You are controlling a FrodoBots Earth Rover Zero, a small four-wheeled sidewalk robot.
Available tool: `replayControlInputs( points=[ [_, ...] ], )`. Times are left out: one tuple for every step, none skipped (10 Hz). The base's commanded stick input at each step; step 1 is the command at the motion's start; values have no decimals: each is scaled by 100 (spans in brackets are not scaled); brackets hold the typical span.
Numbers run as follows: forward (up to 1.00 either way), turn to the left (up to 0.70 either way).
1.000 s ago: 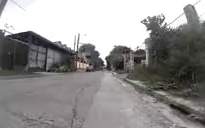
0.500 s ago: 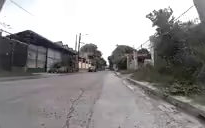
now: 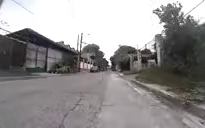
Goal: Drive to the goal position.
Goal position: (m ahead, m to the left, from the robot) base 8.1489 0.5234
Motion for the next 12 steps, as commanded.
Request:
replayControlInputs(
  points=[
    [100, -15],
    [100, 0],
    [100, 0],
    [100, 0],
    [100, 0],
    [100, 0],
    [100, 0],
    [100, 0],
    [100, 0],
    [100, 0],
    [100, 0],
    [100, 0]
  ],
)
